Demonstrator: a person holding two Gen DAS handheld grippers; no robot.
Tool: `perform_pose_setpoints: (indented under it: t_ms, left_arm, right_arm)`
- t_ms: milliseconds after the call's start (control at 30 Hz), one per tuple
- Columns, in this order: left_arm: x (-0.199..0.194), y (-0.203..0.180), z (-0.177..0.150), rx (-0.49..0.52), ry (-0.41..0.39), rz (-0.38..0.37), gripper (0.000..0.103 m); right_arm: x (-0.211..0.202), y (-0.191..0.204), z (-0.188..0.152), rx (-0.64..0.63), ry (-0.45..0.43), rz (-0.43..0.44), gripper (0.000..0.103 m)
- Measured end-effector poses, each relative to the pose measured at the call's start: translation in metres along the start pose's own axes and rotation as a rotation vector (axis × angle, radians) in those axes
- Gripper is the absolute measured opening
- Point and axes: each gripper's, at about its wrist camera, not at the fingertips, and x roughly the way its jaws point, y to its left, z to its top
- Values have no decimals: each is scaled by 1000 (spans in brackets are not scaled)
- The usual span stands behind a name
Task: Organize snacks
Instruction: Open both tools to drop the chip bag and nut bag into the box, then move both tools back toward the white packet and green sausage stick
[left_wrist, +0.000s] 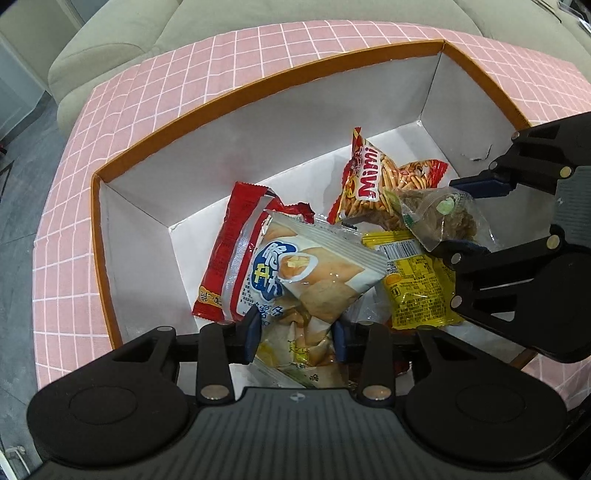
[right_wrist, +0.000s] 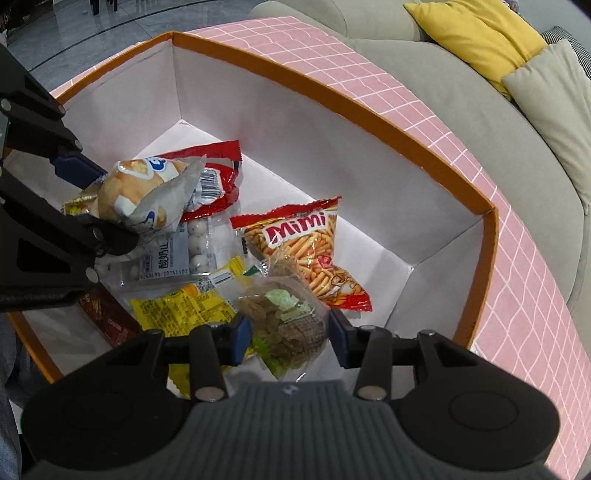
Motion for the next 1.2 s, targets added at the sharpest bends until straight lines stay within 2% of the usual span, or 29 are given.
perform_pose_setpoints:
  t_ms: [100, 167, 200, 333, 467, 800, 967, 1200]
  left_arm:
    - [2, 1, 1, 8, 7, 0, 51]
    - [4, 3, 1, 9, 14, -11, 65]
    - [3, 2, 0, 13, 23, -16, 68]
    - [0, 2, -3, 31, 35, -16, 76]
    - [-10, 4, -7, 24, 27, -27, 78]
    - [-44, 9, -17, -9, -29, -7, 79]
    - [-67, 4, -21, -23, -89, 1, 79]
    - [-103, -13, -29, -67, -227, -17, 79]
  right_arm:
    - [-1, -1, -1, 5, -3, 3, 43]
    - [-2, -2, -1, 13, -3, 11, 46]
    - [-3, -3, -1, 15, -3, 15, 48]
    - [-12, -4, 0, 8, -14, 36, 63]
    - [-22, -4, 2, 14, -13, 64, 73]
    - [-59, -6, -6, 41, -44, 102, 81]
    - [-86, -12, -11, 82, -106, 71, 81]
    - [-130, -25, -32, 187, -219, -7, 82]
